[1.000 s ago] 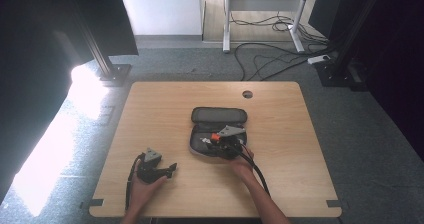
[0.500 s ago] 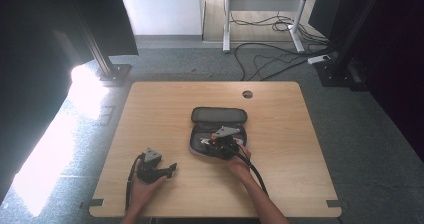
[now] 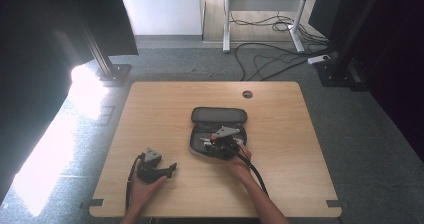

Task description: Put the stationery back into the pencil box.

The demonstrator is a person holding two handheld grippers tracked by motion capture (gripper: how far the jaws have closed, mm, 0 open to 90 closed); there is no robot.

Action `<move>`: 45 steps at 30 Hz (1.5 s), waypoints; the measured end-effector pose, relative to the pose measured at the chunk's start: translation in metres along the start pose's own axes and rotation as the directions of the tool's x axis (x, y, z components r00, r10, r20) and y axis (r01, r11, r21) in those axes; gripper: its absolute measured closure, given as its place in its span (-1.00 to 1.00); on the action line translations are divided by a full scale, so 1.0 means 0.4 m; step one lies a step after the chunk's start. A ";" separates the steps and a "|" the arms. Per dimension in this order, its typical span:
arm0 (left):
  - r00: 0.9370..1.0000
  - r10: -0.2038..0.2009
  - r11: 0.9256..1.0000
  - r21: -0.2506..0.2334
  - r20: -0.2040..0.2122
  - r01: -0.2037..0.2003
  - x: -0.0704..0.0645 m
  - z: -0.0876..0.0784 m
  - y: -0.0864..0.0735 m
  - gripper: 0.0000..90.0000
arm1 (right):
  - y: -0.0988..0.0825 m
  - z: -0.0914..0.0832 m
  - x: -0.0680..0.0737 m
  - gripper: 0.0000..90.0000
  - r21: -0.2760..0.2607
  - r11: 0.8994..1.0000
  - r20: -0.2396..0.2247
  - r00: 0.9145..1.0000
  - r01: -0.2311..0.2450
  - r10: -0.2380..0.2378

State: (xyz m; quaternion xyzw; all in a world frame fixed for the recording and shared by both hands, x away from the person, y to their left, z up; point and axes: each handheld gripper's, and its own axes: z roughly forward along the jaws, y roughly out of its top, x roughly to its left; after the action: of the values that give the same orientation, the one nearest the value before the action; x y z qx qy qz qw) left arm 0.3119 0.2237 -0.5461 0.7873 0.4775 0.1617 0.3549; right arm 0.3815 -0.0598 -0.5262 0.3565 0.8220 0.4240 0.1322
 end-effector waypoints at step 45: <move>0.997 0.053 0.998 0.023 -0.055 -0.052 -0.022 0.006 0.001 -0.42 | -0.099 -0.216 -0.038 -0.12 -0.216 0.966 -0.033 0.990 -0.145 0.141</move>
State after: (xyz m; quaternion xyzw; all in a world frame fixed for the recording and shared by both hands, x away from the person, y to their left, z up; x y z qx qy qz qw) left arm 0.3092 0.2150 -0.5466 0.7985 0.4681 0.1877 0.3288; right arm 0.3285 -0.1379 -0.5064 0.3945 0.7439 0.5229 0.1326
